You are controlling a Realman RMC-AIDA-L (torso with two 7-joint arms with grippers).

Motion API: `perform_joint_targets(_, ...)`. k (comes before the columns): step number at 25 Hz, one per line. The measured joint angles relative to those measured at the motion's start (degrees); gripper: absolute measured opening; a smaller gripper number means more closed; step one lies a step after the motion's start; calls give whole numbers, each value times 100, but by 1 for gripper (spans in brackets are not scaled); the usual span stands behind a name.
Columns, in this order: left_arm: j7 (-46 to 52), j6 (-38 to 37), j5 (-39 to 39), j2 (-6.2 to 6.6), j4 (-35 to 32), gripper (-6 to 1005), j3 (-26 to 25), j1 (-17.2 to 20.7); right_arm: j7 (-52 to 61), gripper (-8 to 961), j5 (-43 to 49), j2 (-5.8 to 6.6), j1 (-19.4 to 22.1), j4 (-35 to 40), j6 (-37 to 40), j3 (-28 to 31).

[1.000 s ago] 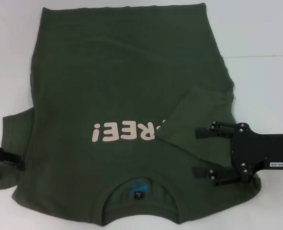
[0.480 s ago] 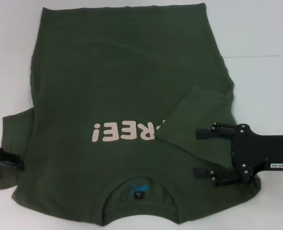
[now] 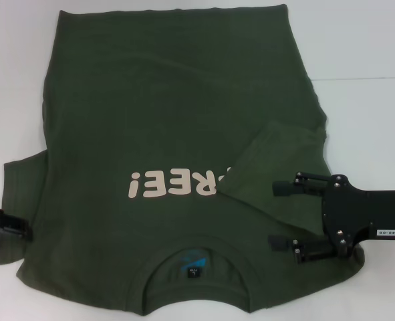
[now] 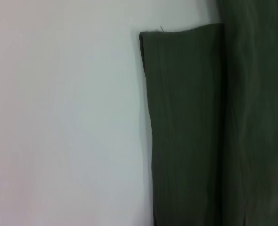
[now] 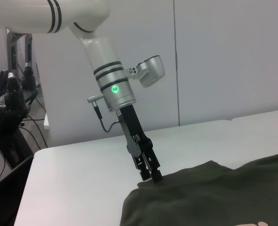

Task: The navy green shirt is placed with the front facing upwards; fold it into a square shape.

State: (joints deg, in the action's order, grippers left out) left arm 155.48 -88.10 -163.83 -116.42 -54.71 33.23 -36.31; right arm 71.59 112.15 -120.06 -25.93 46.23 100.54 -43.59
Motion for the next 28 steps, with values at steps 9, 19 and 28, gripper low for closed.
perform_joint_targets(9,14,98,0,5,202,801,120,-49,3,946,0,0,6,0,3,0)
perform_joint_targets(19,12,97,7,5,206,800,123,-141,8,947,-1,0,26,-18,-5,0)
perform_joint_targets(28,13,283,10,14,248,799,118,-168,15,947,0,0,44,-18,-9,0)
